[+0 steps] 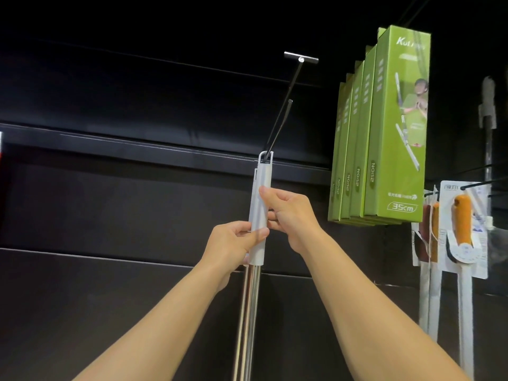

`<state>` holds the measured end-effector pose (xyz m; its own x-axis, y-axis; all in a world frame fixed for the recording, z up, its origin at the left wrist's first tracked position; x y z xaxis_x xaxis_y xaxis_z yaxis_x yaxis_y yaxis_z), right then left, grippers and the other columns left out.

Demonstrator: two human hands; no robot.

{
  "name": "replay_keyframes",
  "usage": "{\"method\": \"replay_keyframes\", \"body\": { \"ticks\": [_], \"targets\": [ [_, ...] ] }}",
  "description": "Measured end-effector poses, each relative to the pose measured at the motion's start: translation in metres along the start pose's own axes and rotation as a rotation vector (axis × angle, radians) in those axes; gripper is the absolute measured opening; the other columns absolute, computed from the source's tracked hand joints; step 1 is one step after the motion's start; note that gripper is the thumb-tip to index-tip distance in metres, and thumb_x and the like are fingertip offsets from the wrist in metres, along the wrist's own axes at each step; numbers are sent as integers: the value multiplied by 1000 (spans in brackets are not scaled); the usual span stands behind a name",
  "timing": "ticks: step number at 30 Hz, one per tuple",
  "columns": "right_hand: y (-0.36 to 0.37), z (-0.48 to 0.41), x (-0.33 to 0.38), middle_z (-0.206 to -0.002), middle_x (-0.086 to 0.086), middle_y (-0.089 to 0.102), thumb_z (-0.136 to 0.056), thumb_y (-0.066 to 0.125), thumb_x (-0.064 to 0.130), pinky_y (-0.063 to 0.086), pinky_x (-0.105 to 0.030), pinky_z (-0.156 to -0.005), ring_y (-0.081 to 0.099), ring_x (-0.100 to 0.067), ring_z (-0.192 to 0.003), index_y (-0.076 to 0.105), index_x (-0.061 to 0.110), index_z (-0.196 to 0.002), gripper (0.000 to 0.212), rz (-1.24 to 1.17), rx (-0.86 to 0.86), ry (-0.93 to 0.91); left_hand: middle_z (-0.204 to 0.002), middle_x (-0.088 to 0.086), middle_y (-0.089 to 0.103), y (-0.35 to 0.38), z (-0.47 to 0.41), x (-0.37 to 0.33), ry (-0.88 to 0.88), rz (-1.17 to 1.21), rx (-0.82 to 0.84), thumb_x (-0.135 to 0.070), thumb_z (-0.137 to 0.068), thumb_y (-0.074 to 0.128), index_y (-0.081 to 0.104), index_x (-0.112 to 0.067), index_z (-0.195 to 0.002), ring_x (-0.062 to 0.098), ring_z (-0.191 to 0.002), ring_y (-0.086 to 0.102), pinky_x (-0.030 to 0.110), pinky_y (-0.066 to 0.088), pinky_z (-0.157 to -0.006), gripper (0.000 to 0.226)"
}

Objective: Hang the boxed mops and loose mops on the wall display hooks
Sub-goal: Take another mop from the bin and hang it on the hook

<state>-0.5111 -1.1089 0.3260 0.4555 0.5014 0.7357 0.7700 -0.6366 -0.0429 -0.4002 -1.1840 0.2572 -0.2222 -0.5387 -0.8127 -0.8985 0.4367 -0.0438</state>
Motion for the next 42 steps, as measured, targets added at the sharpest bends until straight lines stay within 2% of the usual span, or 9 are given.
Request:
{"method": "replay_keyframes", "body": {
  "ticks": [7,13,22,25,28,31,35,39,42],
  "targets": [
    [8,-9,-27,-107,6,71,-96,71,40,61,-22,-67,72,-17,-94,68,28,-111,20,18,-4,70,-107,-5,73,1,-9,26,-52,-15,14,-36,-92,76,73,-22,-120,18,-100,70,30,63,-76,32],
    [9,-13,-30,-97,12,71,-96,71,40,59,-18,-61,73,-14,-87,67,36,-90,9,21,22,63,-107,-4,76,-3,-14,31,-73,-13,17,-39,-90,78,74,-22,-120,18,-102,72,40,66,-84,34],
    [9,-5,-26,-96,12,69,-96,71,41,55,-14,-51,72,-11,-82,69,27,-110,20,95,-7,71,-112,-3,71,-2,-7,25,-95,-73,45,-37,-92,76,69,-22,-124,20,-104,69,34,65,-83,36],
    [8,0,-25,-99,10,69,-96,70,43,59,-18,-59,72,-11,-85,69,25,-113,25,189,-2,68,-115,-4,70,-3,-3,23,-76,-126,62,-37,-92,76,67,-23,-127,17,-104,69,34,64,-85,38],
    [6,7,-22,-96,7,69,-100,64,47,59,-23,-70,70,-14,-86,68,23,-99,24,396,4,31,-122,-5,69,-5,3,20,-42,-247,80,-35,-94,75,63,-22,-134,14,-106,68,34,60,-93,43],
    [10,23,-16,-83,7,64,-103,56,51,43,-18,-59,65,-15,-78,69,19,-98,34,717,52,-32,-137,-2,66,-8,16,16,-8,-432,117,-36,-96,71,58,-22,-139,17,-118,66,38,55,-103,48],
    [14,60,-16,-139,1,63,-101,56,55,49,-25,-81,67,-22,-117,50,23,-149,58,987,129,-2,-153,0,54,-17,44,21,-3,-762,179,-44,-99,65,40,-23,-155,24,-132,60,40,51,-106,64],
    [17,111,-27,-149,-2,57,-100,57,57,55,-37,-95,61,-27,-128,44,24,-153,64,1200,201,-14,-154,3,53,-32,77,38,10,-1002,201,-49,-100,61,37,-23,-157,28,-137,56,43,50,-108,66],
    [14,151,-48,-159,-2,48,-99,58,56,51,-46,-107,51,-31,-141,38,25,-158,69,1283,272,81,-150,5,56,-42,106,53,-27,-1113,239,-50,-100,59,40,-22,-155,31,-134,56,48,51,-109,64]
  ]
}}
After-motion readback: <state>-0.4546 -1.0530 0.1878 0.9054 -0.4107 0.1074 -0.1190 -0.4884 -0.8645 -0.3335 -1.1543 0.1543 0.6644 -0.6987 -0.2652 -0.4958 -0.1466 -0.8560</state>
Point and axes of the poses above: each hand's wrist, its own z-axis away from the middle knuckle, its own y-axis out of the palm, x = y × z, the point moved 6 cm from there along -z, towards the middle knuckle
